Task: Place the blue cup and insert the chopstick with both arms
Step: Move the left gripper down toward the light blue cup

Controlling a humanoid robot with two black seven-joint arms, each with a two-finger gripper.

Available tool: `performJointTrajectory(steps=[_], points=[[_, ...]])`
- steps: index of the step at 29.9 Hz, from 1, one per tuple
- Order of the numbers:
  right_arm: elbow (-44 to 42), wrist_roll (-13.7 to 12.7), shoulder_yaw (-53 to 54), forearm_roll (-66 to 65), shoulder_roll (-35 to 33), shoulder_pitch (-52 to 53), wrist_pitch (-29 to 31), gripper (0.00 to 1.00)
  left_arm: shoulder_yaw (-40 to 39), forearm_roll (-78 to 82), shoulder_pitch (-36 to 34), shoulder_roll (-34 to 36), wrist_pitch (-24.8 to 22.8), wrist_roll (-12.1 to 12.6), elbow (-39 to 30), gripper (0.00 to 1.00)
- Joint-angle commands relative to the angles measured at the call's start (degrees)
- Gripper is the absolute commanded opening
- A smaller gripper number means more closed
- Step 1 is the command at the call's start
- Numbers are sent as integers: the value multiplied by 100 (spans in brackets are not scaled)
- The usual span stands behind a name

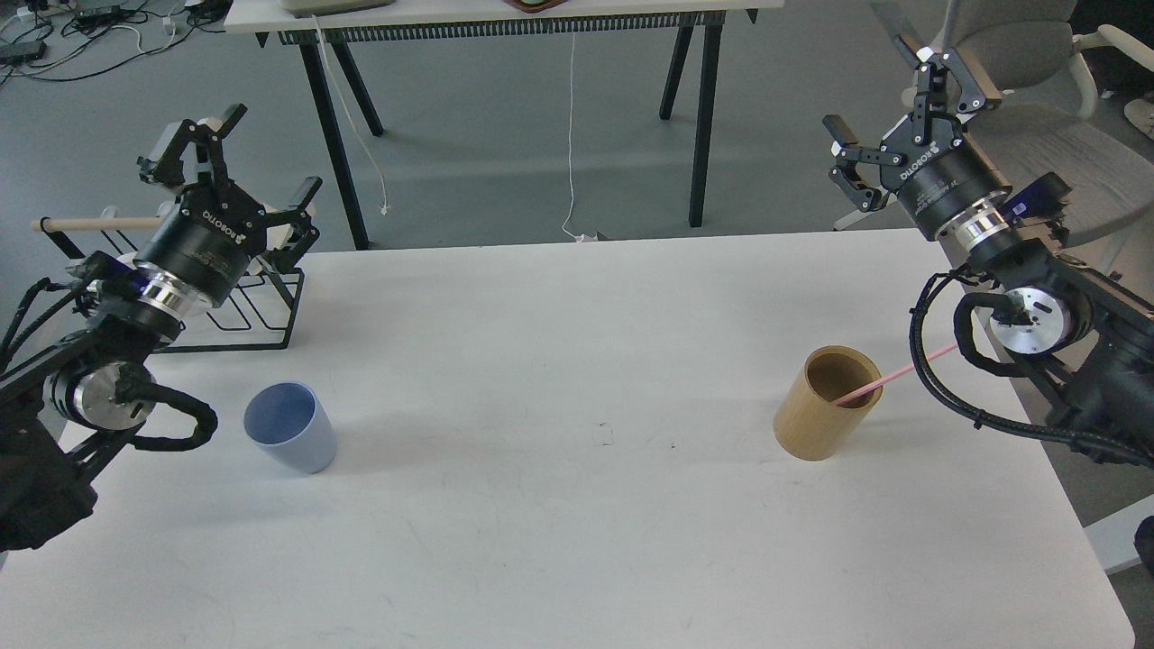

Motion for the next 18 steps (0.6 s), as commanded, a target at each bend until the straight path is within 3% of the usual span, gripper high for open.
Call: performJointTrajectory(steps=[1,11,15,18], points=[[3,1,-7,-1,-6,-1,0,99,-30,0,-21,53,0,0,-9,100],[12,1,10,-1,-85,-10,0,99,-258,-9,-214,237,0,0,9,100],[12,1,19,-1,-190,-10,0,99,-206,227,-390,499,0,0,-666,100],[12,1,28,8,-287,-45,0,99,-206,1515,-408,992,0,0,-1044,100]])
